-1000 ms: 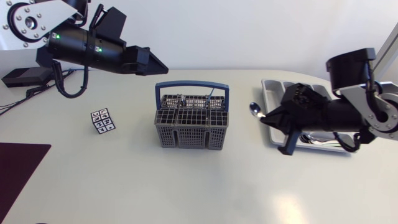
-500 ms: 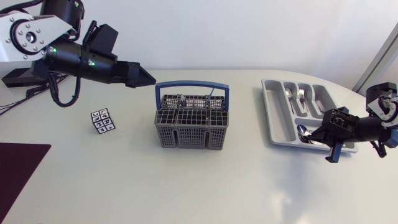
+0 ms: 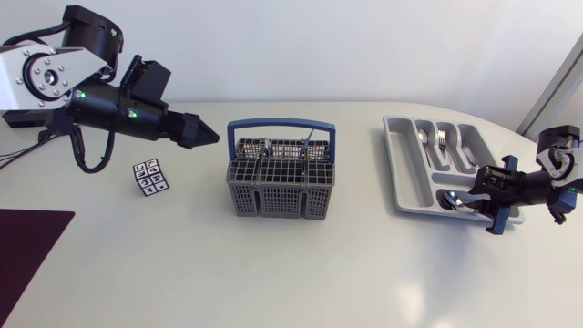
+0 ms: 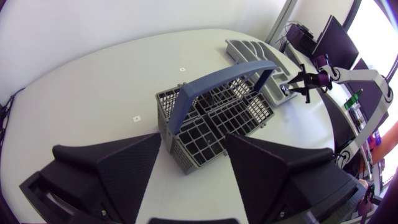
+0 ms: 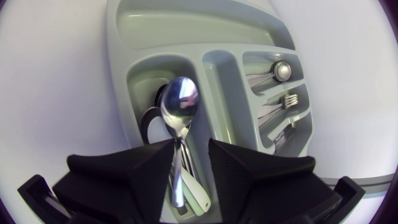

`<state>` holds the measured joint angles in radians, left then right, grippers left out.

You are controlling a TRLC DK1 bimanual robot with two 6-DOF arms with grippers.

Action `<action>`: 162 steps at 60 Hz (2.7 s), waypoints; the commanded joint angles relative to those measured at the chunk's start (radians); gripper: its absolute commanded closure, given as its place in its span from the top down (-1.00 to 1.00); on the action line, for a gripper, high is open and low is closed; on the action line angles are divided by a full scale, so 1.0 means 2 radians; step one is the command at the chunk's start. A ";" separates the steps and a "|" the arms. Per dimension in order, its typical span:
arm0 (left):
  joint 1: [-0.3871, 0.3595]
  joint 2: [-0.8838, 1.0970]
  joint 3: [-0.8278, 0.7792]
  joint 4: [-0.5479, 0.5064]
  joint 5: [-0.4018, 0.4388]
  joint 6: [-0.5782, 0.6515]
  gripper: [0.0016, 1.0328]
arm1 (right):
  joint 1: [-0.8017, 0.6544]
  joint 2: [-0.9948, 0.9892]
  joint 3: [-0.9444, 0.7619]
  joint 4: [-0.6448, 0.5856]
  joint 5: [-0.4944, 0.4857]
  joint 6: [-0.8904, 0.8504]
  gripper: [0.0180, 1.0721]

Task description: Transfer all utensils from the basket to the drawer tray.

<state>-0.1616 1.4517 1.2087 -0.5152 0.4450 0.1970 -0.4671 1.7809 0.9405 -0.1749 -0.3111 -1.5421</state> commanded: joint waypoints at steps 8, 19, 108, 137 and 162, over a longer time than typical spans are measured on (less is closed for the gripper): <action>0.016 -0.014 -0.036 0.006 -0.004 0.032 0.41 | -0.007 -0.033 -0.022 -0.006 0.005 -0.006 0.85; 0.021 -0.015 -0.063 0.008 -0.007 0.053 0.41 | 0.040 -0.116 -0.032 -0.052 -0.016 0.073 0.85; -0.059 -0.076 -0.152 0.047 -0.031 0.100 0.31 | 0.332 0.036 0.215 -0.031 -0.131 0.493 0.21; -0.046 -0.033 -0.189 0.101 -0.073 0.115 0.31 | 0.350 -0.011 0.142 -0.064 -0.149 0.456 0.22; -0.009 -0.023 -0.183 0.113 -0.072 0.124 0.31 | 0.392 -0.074 0.072 -0.061 -0.136 0.458 0.22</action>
<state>-0.1898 1.4128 0.8581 -0.2932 0.3042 0.4210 0.3016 1.6497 1.1103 -0.2890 -0.5865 -0.6136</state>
